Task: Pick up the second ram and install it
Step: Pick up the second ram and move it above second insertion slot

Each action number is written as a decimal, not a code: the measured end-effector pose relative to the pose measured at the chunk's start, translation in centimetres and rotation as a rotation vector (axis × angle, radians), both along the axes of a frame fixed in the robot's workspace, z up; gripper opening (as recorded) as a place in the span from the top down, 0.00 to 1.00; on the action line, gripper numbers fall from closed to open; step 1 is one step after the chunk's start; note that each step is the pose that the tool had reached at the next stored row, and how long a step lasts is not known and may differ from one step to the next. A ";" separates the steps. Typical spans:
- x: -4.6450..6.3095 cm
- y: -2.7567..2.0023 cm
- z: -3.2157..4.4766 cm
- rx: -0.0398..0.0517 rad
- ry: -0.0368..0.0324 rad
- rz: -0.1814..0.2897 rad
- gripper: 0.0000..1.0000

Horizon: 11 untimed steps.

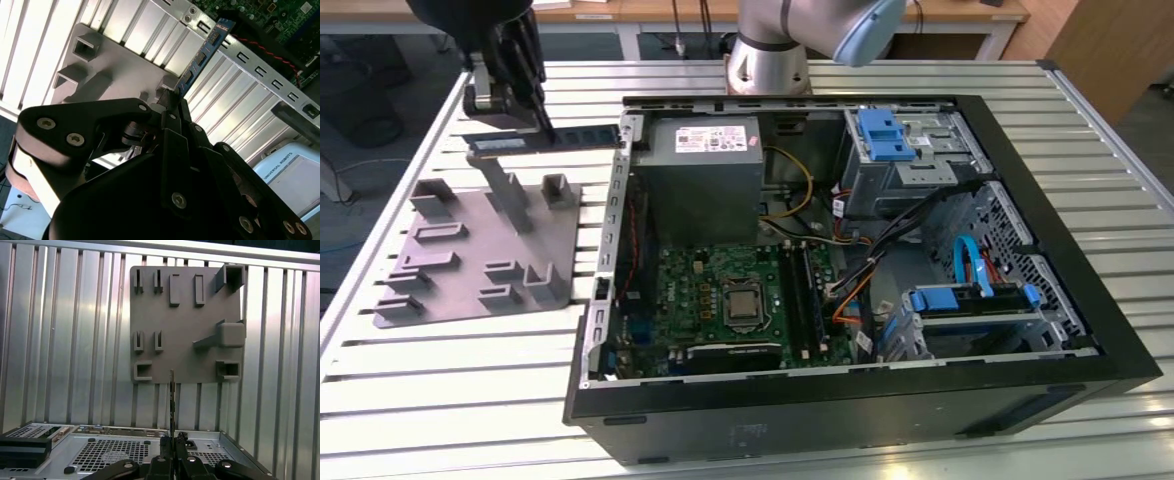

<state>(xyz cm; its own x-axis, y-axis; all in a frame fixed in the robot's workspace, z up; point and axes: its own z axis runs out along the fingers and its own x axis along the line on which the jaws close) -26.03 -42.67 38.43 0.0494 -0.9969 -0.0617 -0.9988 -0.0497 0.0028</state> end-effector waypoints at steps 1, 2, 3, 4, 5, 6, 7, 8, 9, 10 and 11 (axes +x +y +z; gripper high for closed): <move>0.1 0.00 0.00 -0.0001 0.0000 0.000 0.86; 0.2 0.00 0.01 -0.0001 0.0000 0.000 0.86; 0.3 0.00 0.01 -0.0002 0.0001 0.000 0.86; 0.4 0.00 0.00 -0.0001 0.0000 0.000 0.86; 0.5 0.00 0.00 -0.0001 0.0000 0.000 0.86; 0.6 0.00 0.00 -0.0001 0.0000 0.000 0.86; 0.7 0.00 0.00 -0.0001 0.0000 0.000 0.86; 0.8 0.00 0.00 -0.0001 0.0000 0.000 0.86; 0.9 0.00 0.00 -0.0001 0.0000 0.000 0.86; 1.0 0.00 0.00 -0.0001 0.0000 0.000 0.86; 1.1 0.00 0.00 -0.0001 0.0000 0.000 0.86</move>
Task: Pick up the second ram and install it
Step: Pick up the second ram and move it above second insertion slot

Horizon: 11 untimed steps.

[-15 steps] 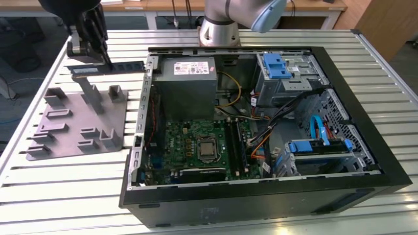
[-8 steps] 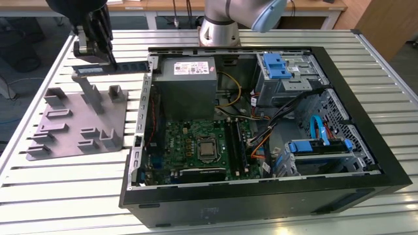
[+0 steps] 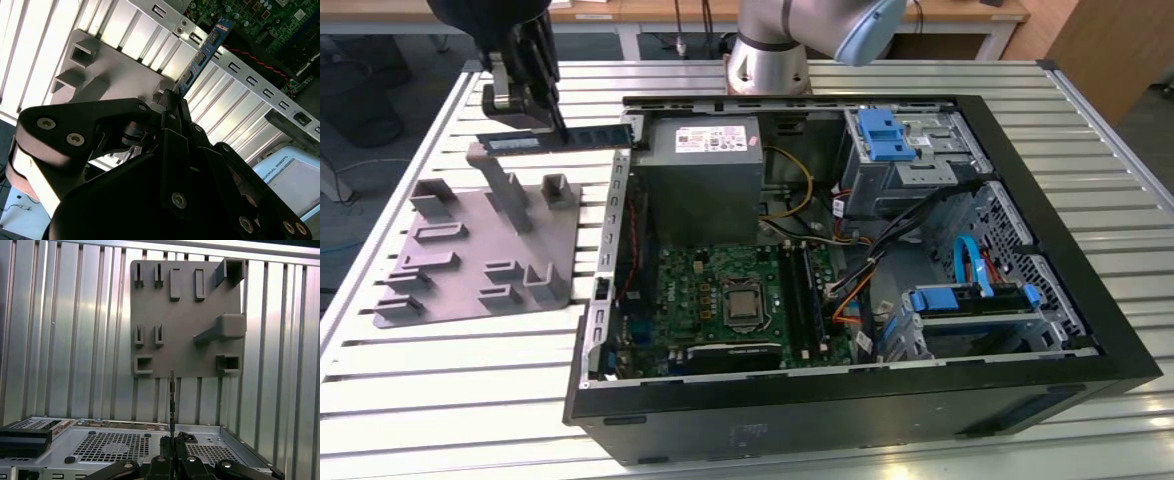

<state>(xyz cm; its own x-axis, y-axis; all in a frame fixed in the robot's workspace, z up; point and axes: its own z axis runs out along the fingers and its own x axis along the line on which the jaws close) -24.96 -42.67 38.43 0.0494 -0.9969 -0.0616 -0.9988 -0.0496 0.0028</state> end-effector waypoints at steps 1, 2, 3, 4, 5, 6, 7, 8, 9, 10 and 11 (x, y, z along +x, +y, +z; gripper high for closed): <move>0.1 0.00 0.00 0.0001 0.0000 0.000 0.86; 0.2 0.00 0.00 0.0000 0.0000 0.000 0.86; 0.2 0.00 0.00 0.0000 0.0000 0.000 0.86; 0.3 0.00 0.00 0.0000 0.0001 0.000 0.86; 0.4 0.00 0.00 0.0000 0.0000 0.000 0.86; 0.5 0.00 0.00 0.0000 0.0000 0.000 0.86; 0.5 0.00 0.00 0.0000 0.0000 0.000 0.86; 0.6 0.00 0.00 0.0000 0.0000 0.000 0.86; 0.7 0.00 0.00 0.0000 0.0000 0.000 0.86; 0.8 0.00 0.00 0.0000 0.0000 0.000 0.86; 0.9 0.00 0.00 0.0000 0.0000 0.000 0.86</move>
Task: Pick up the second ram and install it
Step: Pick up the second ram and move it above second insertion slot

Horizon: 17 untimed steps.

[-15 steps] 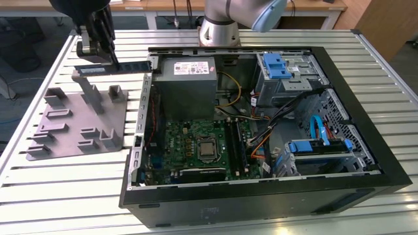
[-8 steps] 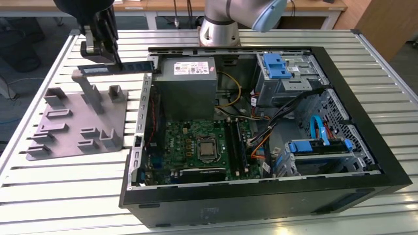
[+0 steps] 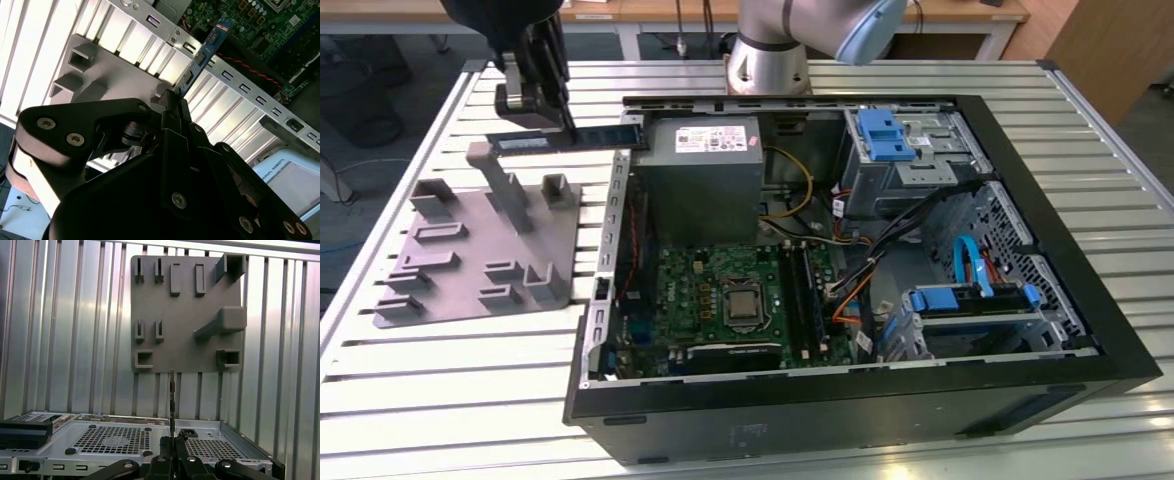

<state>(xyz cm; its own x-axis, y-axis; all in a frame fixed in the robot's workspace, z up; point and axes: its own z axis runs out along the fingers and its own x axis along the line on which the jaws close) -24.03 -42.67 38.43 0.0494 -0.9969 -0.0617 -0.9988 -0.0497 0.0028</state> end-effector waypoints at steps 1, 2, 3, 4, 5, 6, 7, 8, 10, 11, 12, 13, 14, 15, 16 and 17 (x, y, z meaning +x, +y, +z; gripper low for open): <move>0.1 0.00 0.00 0.0000 0.0000 0.000 0.86; 0.3 0.00 0.00 0.0000 0.0000 0.000 0.86; 0.5 0.00 0.00 0.0000 0.0000 0.000 0.86; 0.6 0.00 0.00 0.0000 0.0000 0.000 0.86; 0.8 0.00 0.00 0.0000 0.0000 0.000 0.86; 1.0 0.00 0.00 0.0000 0.0000 0.000 0.86; 1.2 0.00 0.00 0.0000 0.0000 0.000 0.86; 1.4 0.00 0.00 0.0000 0.0000 0.000 0.86; 1.8 0.00 0.00 0.0000 0.0000 0.000 0.86; 1.9 0.00 0.00 0.0000 0.0000 0.000 0.86; 2.1 0.00 0.00 0.0000 0.0000 0.000 0.86; 2.3 0.00 0.00 0.0000 0.0000 0.000 0.86; 2.4 0.00 0.00 0.0000 0.0000 0.000 0.86; 2.6 0.00 0.00 0.0000 0.0000 0.000 0.86; 2.7 0.00 0.00 0.0000 0.0001 0.000 0.86; 2.8 0.00 -0.01 0.0000 0.0000 0.000 0.86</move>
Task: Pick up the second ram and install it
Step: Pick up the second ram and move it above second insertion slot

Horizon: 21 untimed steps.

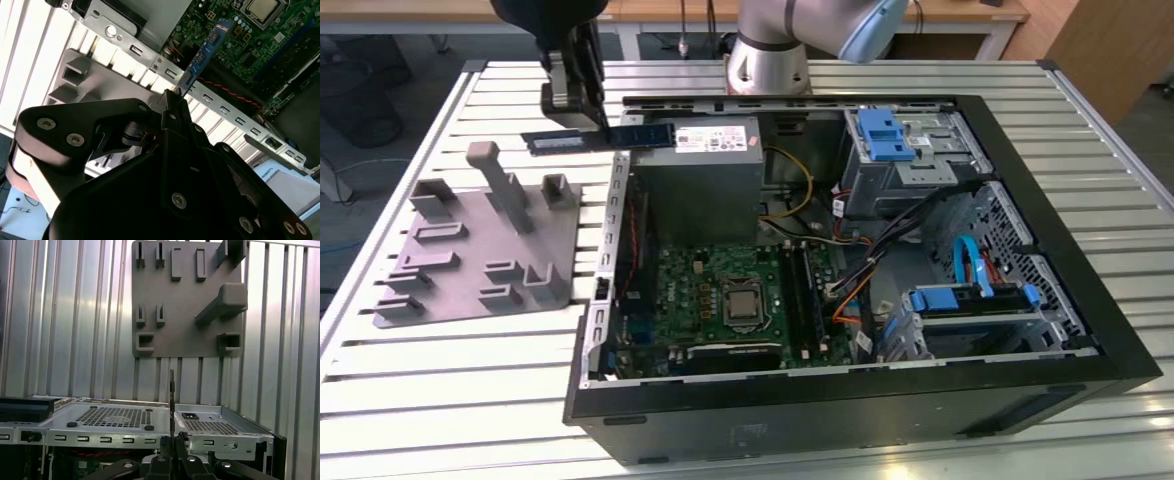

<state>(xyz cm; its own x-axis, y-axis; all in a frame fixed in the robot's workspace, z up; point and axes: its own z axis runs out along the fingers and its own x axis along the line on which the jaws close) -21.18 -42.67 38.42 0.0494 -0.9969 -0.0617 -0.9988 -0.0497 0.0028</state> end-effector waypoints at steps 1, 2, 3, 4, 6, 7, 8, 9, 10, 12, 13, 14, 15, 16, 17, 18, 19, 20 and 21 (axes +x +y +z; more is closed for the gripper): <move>0.1 0.00 0.00 0.0000 0.0000 0.000 0.86; 0.3 0.00 0.00 0.0000 0.0000 0.000 0.86; 0.4 0.00 0.00 0.0000 -0.0001 0.000 0.86; 0.6 0.00 -0.01 0.0000 -0.0001 0.000 0.86; 1.0 0.00 0.00 0.0000 0.0000 0.000 0.86; 1.2 0.00 -0.01 0.0000 0.0000 0.000 0.86; 1.4 0.00 0.00 0.0000 0.0000 0.000 0.86; 1.6 0.00 -0.01 0.0000 0.0000 0.000 0.86; 1.8 0.00 -0.01 0.0001 0.0000 0.000 0.86; 2.2 0.00 -0.01 0.0000 0.0000 0.000 0.86; 2.4 0.00 -0.01 0.0000 0.0001 0.000 0.86; 2.6 0.00 -0.01 0.0000 0.0000 0.000 0.86; 2.7 0.00 -0.01 0.0000 0.0000 0.000 0.86; 2.9 0.00 -0.02 0.0000 0.0000 0.000 0.86; 3.1 0.00 -0.02 0.0000 0.0000 0.000 0.86; 3.3 0.00 -0.01 -0.0001 0.0001 0.000 0.86; 3.5 0.00 -0.02 -0.0001 0.0001 0.000 0.86; 3.6 0.00 -0.02 0.0000 0.0000 0.000 0.86; 3.8 0.00 -0.02 0.0000 0.0001 0.000 0.86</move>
